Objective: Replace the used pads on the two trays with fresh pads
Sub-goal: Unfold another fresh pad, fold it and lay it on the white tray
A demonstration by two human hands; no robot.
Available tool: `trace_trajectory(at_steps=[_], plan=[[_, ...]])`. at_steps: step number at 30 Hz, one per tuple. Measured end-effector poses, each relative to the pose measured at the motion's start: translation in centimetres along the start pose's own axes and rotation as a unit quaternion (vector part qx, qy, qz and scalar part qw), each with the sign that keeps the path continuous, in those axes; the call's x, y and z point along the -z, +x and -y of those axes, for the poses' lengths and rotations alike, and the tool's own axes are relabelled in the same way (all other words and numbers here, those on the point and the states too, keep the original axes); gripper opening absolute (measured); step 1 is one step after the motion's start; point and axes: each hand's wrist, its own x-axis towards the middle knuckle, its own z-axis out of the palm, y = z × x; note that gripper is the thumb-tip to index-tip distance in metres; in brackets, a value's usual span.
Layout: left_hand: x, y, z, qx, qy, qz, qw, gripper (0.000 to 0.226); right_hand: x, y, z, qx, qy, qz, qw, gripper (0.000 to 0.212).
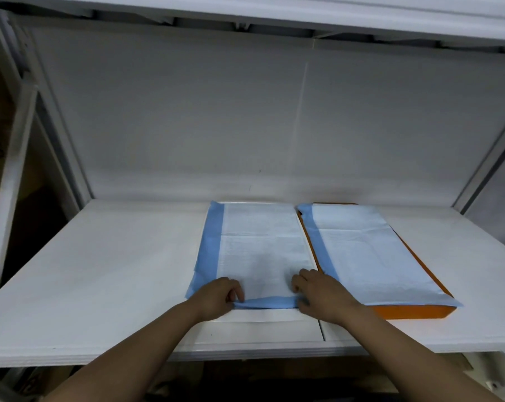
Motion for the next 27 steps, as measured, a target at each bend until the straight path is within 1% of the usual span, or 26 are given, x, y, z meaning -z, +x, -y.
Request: trace_trajectory(at_steps=[2, 6, 9, 12, 14, 16, 18, 19, 20, 21, 22, 23, 24, 25, 27], plan=[[-0.1, 0.0, 0.0, 0.004, -0.008, -0.003, 1.000, 0.023, -0.3, 0.4, 0.2, 0.027, -0.040, -0.010, 0.999, 0.029], [-0.2, -0.2, 0.2, 0.018, -0.037, -0.018, 0.999, 0.025, -0.3, 0.5, 0.3, 0.083, -0.082, -0.039, 0.992, 0.033], [-0.3, -0.3, 0.1, 0.016, -0.053, -0.034, 0.998, 0.038, -1.1, 0.6, 0.3, 0.089, -0.130, -0.042, 0.987, 0.035], [-0.1, -0.4, 0.0, 0.008, -0.065, -0.038, 0.997, 0.040, -1.6, 0.6, 0.4, 0.084, -0.152, -0.034, 0.984, 0.043], [0.0, -0.5, -0.2, -0.003, -0.052, -0.026, 0.998, 0.032, -1.8, 0.6, 0.3, 0.080, -0.140, -0.047, 0.986, 0.050], [0.4, -1.0, -0.5, -0.011, -0.036, -0.002, 0.999, 0.021, -1.4, 0.4, 0.4, 0.062, -0.118, -0.038, 0.990, 0.050], [0.6, -1.3, -0.3, -0.007, -0.016, 0.013, 1.000, 0.016, -0.6, -0.1, 0.5, 0.057, -0.076, -0.009, 0.995, 0.040], [0.9, -1.5, -0.3, 0.009, 0.015, 0.013, 1.000, 0.017, -0.3, -0.3, 0.4, 0.056, -0.039, 0.013, 0.998, 0.033], [1.0, -1.5, -0.3, 0.030, 0.061, -0.006, 0.998, 0.021, 0.0, -0.4, 0.1, 0.045, -0.019, 0.032, 0.998, 0.028], [0.9, -1.5, -0.2, 0.050, 0.125, -0.049, 0.990, 0.027, 0.2, -0.3, 0.1, 0.022, 0.019, 0.036, 0.999, 0.025], [0.7, -1.1, -0.2, 0.057, 0.182, -0.131, 0.973, 0.030, 0.2, 0.0, 0.1, 0.003, 0.046, 0.022, 0.999, 0.023], [0.5, -0.7, -0.5, 0.052, 0.215, -0.187, 0.957, 0.029, 0.2, 0.4, 0.4, -0.022, 0.069, -0.006, 0.997, 0.023], [0.2, -0.5, -0.9, 0.052, 0.217, -0.207, 0.953, 0.025, -0.1, 1.0, 0.8, -0.044, 0.087, -0.051, 0.994, 0.028], [-0.1, -0.2, -1.4, 0.049, 0.204, -0.217, 0.953, 0.030, -0.5, 1.8, 1.1, -0.057, 0.103, -0.099, 0.988, 0.034], [-1.0, 1.1, -2.1, 0.076, 0.127, -0.152, 0.977, 0.073, -1.9, 3.2, 1.8, -0.063, 0.133, -0.164, 0.975, 0.045]])
